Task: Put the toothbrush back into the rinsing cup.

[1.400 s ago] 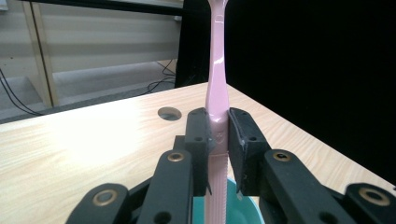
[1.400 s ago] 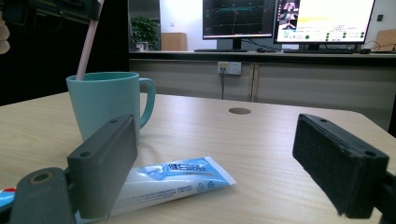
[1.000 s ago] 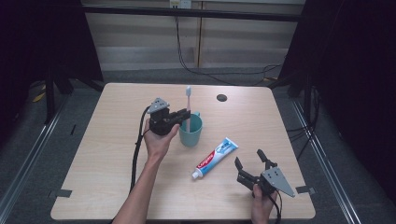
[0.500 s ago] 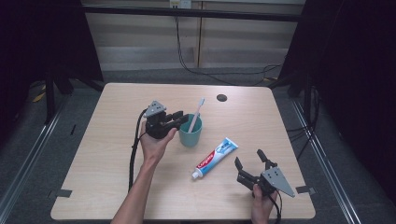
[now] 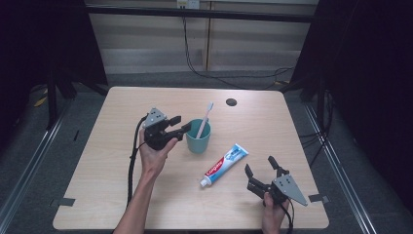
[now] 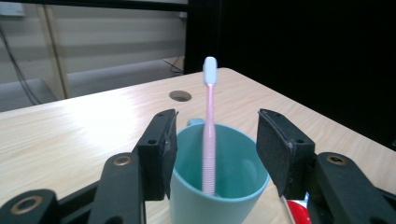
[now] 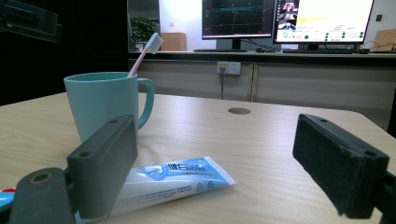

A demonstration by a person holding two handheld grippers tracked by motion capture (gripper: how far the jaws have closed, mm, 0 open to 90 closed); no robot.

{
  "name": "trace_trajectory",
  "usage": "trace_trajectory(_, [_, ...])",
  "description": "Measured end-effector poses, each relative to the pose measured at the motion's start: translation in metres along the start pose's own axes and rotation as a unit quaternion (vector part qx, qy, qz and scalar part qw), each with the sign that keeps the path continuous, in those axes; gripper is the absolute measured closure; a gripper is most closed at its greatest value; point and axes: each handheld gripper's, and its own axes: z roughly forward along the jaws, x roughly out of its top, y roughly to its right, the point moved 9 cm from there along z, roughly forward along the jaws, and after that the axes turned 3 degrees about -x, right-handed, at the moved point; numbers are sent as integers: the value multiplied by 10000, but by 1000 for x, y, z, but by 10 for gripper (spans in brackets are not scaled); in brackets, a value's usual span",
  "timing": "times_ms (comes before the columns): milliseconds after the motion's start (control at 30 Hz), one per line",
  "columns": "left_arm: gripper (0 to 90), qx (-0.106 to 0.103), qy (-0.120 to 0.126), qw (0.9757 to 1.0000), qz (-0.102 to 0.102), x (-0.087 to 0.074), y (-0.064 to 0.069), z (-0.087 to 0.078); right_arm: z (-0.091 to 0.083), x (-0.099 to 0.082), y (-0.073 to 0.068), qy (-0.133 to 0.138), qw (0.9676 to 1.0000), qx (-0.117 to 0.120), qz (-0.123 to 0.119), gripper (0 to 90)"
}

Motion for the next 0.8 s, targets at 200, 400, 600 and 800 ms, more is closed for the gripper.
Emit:
trace_trajectory(200, [413, 122, 168, 9998, -61, -2, -7, -17, 0, 0, 0, 1, 10000, -7, 3, 132])
trace_trajectory(400, [326, 248, 177, 9995, -71, -11, -17, -37, 0, 0, 0, -3, 10000, -10, 0, 132])
trace_trajectory(600, [237, 468, 173, 9987, -41, -30, -26, -58, 0, 0, 0, -10, 10000, -15, 2, 132])
trace_trajectory(800, [158, 454, 106, 9989, -30, -61, -28, -71, 0, 0, 0, -16, 10000, -25, 18, 133])
